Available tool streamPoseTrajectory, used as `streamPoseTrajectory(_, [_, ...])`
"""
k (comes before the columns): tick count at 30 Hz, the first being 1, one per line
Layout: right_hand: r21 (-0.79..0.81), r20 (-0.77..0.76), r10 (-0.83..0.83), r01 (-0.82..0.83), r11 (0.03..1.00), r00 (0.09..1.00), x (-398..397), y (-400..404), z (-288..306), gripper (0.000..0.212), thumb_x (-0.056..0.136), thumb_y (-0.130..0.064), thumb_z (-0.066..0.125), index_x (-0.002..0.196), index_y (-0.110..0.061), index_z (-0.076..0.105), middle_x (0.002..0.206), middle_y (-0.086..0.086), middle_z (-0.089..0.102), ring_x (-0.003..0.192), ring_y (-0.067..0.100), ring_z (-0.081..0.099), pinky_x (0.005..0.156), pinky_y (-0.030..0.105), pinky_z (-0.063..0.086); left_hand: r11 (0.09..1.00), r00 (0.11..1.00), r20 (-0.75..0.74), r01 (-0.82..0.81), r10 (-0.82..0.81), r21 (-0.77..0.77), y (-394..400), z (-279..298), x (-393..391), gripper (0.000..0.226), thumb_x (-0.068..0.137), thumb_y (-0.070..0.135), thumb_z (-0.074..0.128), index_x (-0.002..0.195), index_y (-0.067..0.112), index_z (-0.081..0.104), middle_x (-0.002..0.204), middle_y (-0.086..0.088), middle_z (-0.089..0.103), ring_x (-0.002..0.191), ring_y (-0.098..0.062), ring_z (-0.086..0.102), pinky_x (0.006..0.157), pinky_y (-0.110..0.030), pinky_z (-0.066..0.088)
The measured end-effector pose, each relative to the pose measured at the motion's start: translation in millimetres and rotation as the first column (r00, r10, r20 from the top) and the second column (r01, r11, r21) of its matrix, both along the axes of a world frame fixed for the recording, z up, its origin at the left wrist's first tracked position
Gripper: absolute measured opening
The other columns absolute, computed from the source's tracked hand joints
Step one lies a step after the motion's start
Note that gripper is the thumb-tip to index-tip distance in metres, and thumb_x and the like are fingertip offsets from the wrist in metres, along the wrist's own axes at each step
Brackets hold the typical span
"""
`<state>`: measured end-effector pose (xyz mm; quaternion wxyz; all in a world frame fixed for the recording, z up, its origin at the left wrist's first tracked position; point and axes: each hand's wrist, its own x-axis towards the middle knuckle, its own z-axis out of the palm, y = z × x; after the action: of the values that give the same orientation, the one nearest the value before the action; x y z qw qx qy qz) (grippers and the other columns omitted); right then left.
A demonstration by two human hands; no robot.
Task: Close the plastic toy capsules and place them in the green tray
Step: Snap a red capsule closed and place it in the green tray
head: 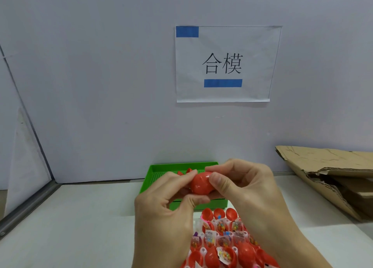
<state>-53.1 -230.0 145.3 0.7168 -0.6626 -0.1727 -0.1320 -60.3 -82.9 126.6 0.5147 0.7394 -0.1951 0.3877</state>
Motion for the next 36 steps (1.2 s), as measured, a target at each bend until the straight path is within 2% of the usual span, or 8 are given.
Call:
streamPoseTrajectory(4, [-0.025, 0.025, -0.013, 0.014, 1.000, 1.000, -2.3, -0.7, 2.5, 0.017, 0.069, -0.032, 0.073, 0.077, -0.018, 0.078, 0.072, 0.002, 0.076, 0.065, 0.015, 0.074, 0.061, 0.017, 0.057, 1.000, 1.000, 0.023, -0.001, 0.001, 0.010, -1.5, -0.8, 0.2, 0.032, 0.070, 0.021, 0.083, 0.096, 0.035, 0.073, 0.081, 0.015, 0.068, 0.077, -0.007, 0.068, 0.070, -0.017, 0.056])
streamPoseTrajectory(6, [-0.038, 0.016, -0.007, 0.008, 0.999, 1.000, -2.3, 1.6, 2.8, 0.023, 0.072, -0.039, 0.070, 0.076, -0.017, 0.076, 0.068, 0.004, 0.074, 0.059, 0.014, 0.071, 0.059, 0.018, 0.056, 1.000, 1.000, 0.004, 0.011, -0.012, 0.024, -0.9, -0.3, -1.0, 0.022, 0.072, 0.023, 0.073, 0.093, 0.033, 0.073, 0.082, 0.014, 0.069, 0.078, -0.010, 0.069, 0.069, -0.019, 0.056])
streamPoseTrajectory(12, [-0.043, -0.051, 0.105, -0.107, 0.993, 0.993, -1.9, 10.9, 1.4, 0.030, 0.084, -0.039, 0.060, 0.077, -0.013, 0.072, 0.068, 0.010, 0.072, 0.060, 0.019, 0.068, 0.060, 0.024, 0.056, 0.979, 0.980, -0.153, 0.097, -0.125, -0.178, -1.1, 6.6, -4.9, 0.012, 0.087, 0.041, 0.061, 0.093, 0.038, 0.071, 0.086, 0.009, 0.070, 0.080, -0.006, 0.069, 0.064, -0.010, 0.051])
streamPoseTrajectory(16, [-0.130, -0.043, 0.103, -0.107, 0.986, 0.994, -3.5, 5.0, 1.3, 0.024, 0.082, -0.039, 0.067, 0.096, -0.020, 0.074, 0.078, 0.008, 0.075, 0.071, 0.018, 0.072, 0.067, 0.025, 0.056, 0.932, 0.930, -0.298, 0.104, -0.215, -0.348, -0.3, 8.8, 0.1, 0.041, 0.074, 0.060, 0.054, 0.074, 0.023, 0.073, 0.058, 0.001, 0.064, 0.051, -0.004, 0.058, 0.049, -0.016, 0.047])
streamPoseTrajectory(21, [-0.254, 0.035, 0.049, -0.038, 0.966, 0.998, -4.6, 4.2, -0.2, 0.020, 0.084, -0.021, 0.076, 0.104, -0.025, 0.075, 0.088, 0.000, 0.077, 0.085, 0.017, 0.074, 0.082, 0.037, 0.060, 0.803, 0.823, -0.382, 0.143, -0.421, -0.579, -5.2, 4.5, 5.3, 0.053, 0.067, 0.063, 0.058, 0.059, 0.012, 0.070, 0.049, -0.011, 0.054, 0.044, -0.018, 0.050, 0.041, -0.025, 0.041])
streamPoseTrajectory(27, [-0.224, 0.070, -0.040, 0.054, 0.973, 0.997, -1.3, 2.3, -0.8, 0.017, 0.084, -0.036, 0.064, 0.089, -0.027, 0.078, 0.076, -0.007, 0.075, 0.071, 0.007, 0.072, 0.069, 0.020, 0.057, 0.812, 0.791, -0.381, 0.234, -0.479, -0.535, -3.4, 3.1, 7.1, 0.056, 0.070, 0.061, 0.053, 0.067, 0.009, 0.073, 0.055, -0.016, 0.062, 0.047, -0.020, 0.054, 0.044, -0.025, 0.044])
streamPoseTrajectory(33, [-0.083, -0.142, -0.041, 0.030, 0.996, 0.989, 10.2, -0.2, -7.1, 0.026, 0.092, -0.029, 0.060, 0.076, -0.020, 0.078, 0.063, 0.001, 0.069, 0.058, 0.012, 0.064, 0.067, 0.029, 0.056, 0.903, 0.852, -0.359, 0.260, -0.381, -0.341, -5.8, 2.5, 3.5, 0.023, 0.087, 0.050, 0.054, 0.091, 0.038, 0.073, 0.068, -0.004, 0.070, 0.059, -0.014, 0.062, 0.055, -0.028, 0.052])
streamPoseTrajectory(36, [-0.057, -0.147, -0.016, 0.008, 0.998, 0.989, 11.7, -0.6, -9.0, 0.028, 0.081, -0.041, 0.060, 0.077, -0.020, 0.078, 0.065, 0.002, 0.070, 0.060, 0.012, 0.065, 0.068, 0.029, 0.056, 0.924, 0.871, -0.359, 0.231, -0.336, -0.305, -5.6, 1.8, 2.3, 0.027, 0.079, 0.050, 0.055, 0.091, 0.033, 0.072, 0.071, 0.001, 0.072, 0.060, -0.012, 0.064, 0.056, -0.025, 0.053])
